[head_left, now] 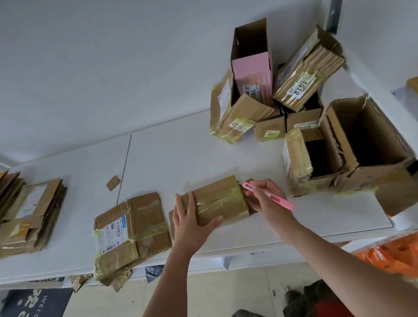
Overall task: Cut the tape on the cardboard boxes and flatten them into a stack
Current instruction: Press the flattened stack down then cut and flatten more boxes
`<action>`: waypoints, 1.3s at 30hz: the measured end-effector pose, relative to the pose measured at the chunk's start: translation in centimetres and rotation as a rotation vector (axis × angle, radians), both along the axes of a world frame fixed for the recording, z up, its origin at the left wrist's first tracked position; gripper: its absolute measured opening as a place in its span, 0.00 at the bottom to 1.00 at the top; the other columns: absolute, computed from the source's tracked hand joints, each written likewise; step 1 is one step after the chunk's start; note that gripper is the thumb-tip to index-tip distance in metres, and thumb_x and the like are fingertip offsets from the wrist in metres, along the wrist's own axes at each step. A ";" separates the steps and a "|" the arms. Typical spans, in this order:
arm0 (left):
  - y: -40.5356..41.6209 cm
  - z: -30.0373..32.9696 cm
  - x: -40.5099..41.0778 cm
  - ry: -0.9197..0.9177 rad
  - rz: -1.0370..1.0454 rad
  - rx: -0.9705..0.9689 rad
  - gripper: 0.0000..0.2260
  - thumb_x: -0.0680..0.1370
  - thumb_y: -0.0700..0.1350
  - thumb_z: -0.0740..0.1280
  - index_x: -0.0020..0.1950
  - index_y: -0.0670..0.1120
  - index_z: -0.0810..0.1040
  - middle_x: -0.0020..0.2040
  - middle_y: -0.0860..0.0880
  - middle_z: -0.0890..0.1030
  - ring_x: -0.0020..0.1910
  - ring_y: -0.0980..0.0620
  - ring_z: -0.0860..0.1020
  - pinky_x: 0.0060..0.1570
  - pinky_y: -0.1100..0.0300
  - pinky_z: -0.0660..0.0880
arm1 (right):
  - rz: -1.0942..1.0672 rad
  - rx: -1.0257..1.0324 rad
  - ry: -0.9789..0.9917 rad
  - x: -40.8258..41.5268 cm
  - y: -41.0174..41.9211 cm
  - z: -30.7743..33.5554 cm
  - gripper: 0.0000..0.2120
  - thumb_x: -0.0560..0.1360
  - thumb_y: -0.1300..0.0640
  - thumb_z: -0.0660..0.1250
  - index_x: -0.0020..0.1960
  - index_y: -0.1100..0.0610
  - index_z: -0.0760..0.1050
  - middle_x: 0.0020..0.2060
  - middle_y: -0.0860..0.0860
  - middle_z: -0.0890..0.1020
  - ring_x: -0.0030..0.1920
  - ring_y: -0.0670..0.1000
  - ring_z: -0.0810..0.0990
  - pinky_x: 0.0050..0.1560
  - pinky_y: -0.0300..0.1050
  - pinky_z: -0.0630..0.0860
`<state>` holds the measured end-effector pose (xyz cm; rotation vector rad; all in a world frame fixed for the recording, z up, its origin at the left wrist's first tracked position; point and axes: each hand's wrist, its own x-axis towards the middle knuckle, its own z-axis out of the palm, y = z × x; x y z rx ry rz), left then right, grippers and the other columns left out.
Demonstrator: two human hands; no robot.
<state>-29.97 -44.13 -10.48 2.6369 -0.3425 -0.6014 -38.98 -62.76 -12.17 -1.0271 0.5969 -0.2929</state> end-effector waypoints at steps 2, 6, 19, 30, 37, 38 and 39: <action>0.0 0.0 0.0 -0.002 0.005 -0.007 0.48 0.71 0.67 0.68 0.81 0.55 0.43 0.79 0.51 0.34 0.78 0.43 0.40 0.77 0.44 0.47 | 0.001 -0.012 0.003 0.1 0.0 -0.2 0.03 0.80 0.62 0.66 0.51 0.62 0.77 0.55 0.58 0.82 0.54 0.49 0.81 0.59 0.55 0.80; 0.0 -0.1 -0.1 -0.015 0.010 -0.008 0.47 0.73 0.66 0.68 0.81 0.55 0.43 0.79 0.51 0.33 0.78 0.44 0.40 0.77 0.44 0.47 | 0.031 -0.016 0.017 0.3 -0.2 -0.2 0.03 0.79 0.62 0.66 0.49 0.60 0.78 0.54 0.60 0.82 0.56 0.53 0.82 0.60 0.55 0.79; -0.3 0.0 -0.3 -0.014 0.004 0.023 0.46 0.74 0.66 0.66 0.80 0.54 0.40 0.78 0.52 0.31 0.78 0.45 0.38 0.77 0.45 0.48 | 0.113 -0.022 0.016 -1.3 -1.5 -0.1 0.06 0.80 0.65 0.63 0.51 0.70 0.74 0.52 0.65 0.80 0.50 0.50 0.84 0.50 0.46 0.82; -0.3 0.1 -0.3 -0.006 -0.001 0.034 0.46 0.74 0.66 0.65 0.80 0.54 0.40 0.78 0.52 0.31 0.78 0.44 0.38 0.77 0.44 0.47 | 0.207 -0.104 -0.043 -3.2 -2.0 -0.3 0.07 0.81 0.65 0.62 0.52 0.70 0.74 0.50 0.55 0.84 0.54 0.51 0.84 0.56 0.48 0.81; -0.2 0.1 -0.3 -0.011 -0.004 0.014 0.47 0.74 0.66 0.67 0.81 0.54 0.41 0.78 0.52 0.31 0.78 0.44 0.39 0.76 0.44 0.47 | 0.265 -0.200 -0.056 -4.8 -1.8 -0.3 0.06 0.81 0.64 0.62 0.51 0.67 0.75 0.52 0.55 0.83 0.58 0.53 0.82 0.58 0.48 0.80; -0.2 0.1 -0.3 -0.013 -0.008 0.014 0.47 0.74 0.66 0.67 0.81 0.54 0.41 0.78 0.52 0.31 0.78 0.44 0.39 0.76 0.44 0.47 | 0.271 -0.213 -0.063 -4.9 -1.9 -0.3 0.06 0.81 0.64 0.63 0.51 0.67 0.75 0.52 0.54 0.84 0.58 0.53 0.82 0.59 0.49 0.80; -0.1 0.1 -0.3 -0.012 -0.015 0.016 0.47 0.73 0.66 0.67 0.81 0.54 0.41 0.78 0.52 0.31 0.78 0.43 0.39 0.76 0.44 0.47 | 0.281 -0.223 -0.065 -5.1 -1.9 -0.3 0.06 0.81 0.63 0.63 0.51 0.67 0.75 0.52 0.53 0.84 0.58 0.53 0.82 0.59 0.50 0.80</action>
